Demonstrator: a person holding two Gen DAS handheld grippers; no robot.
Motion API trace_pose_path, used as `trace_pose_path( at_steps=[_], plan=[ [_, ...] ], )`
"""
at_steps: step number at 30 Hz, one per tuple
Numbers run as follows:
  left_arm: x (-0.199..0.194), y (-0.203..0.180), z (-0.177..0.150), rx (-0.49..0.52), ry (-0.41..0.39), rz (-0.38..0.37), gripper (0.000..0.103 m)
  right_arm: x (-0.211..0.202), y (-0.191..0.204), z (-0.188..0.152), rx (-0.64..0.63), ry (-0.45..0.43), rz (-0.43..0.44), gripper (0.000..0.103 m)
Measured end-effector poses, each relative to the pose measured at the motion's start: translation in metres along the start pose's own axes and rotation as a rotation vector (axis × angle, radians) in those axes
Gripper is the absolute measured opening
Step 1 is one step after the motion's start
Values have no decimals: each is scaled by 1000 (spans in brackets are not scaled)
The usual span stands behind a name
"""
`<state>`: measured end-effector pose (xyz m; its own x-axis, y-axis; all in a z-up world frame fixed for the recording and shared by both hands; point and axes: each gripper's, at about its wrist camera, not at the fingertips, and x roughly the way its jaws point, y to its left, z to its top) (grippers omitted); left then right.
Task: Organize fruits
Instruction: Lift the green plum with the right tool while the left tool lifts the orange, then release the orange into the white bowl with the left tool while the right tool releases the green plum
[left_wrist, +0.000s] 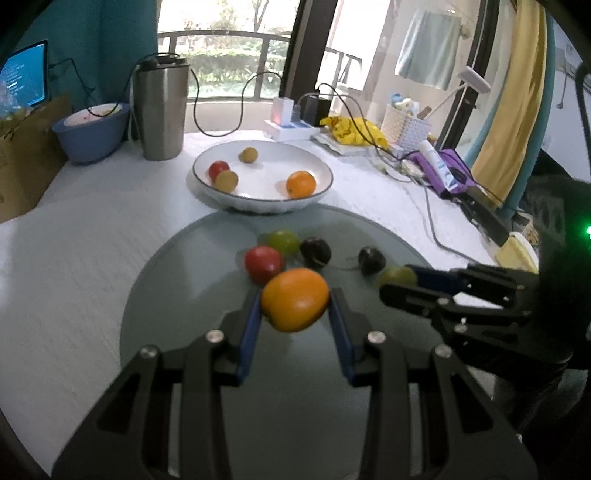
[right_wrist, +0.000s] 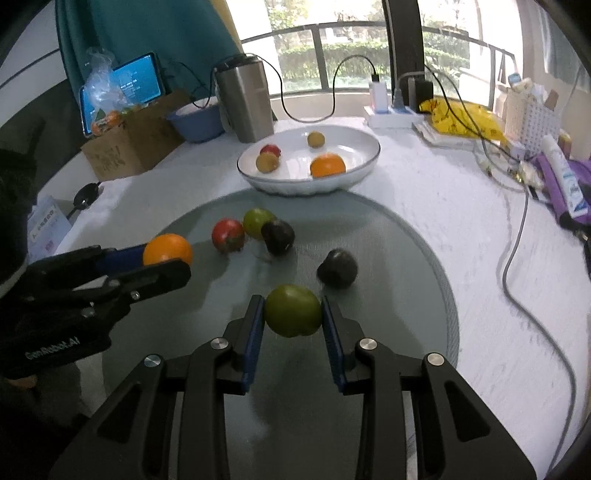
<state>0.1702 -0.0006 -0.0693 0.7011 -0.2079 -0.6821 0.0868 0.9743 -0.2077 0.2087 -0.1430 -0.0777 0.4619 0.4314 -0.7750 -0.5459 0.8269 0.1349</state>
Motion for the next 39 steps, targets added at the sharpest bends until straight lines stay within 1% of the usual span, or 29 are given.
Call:
trace_pose_path(
  at_steps=[7, 17, 26, 39],
  plan=[
    [0, 4, 12, 1, -15, 9, 38, -8, -1, 24, -18, -40, -4, 33],
    [8, 10, 32, -2, -25, 21, 38, -4, -7, 53, -29, -68, 0, 33],
    [25, 18, 49, -6, -24, 24, 38, 7, -16, 75, -30, -72, -4, 33],
    [61, 29, 73, -16, -3, 20, 38, 41, -42, 100, -12, -55, -16, 33]
  ],
)
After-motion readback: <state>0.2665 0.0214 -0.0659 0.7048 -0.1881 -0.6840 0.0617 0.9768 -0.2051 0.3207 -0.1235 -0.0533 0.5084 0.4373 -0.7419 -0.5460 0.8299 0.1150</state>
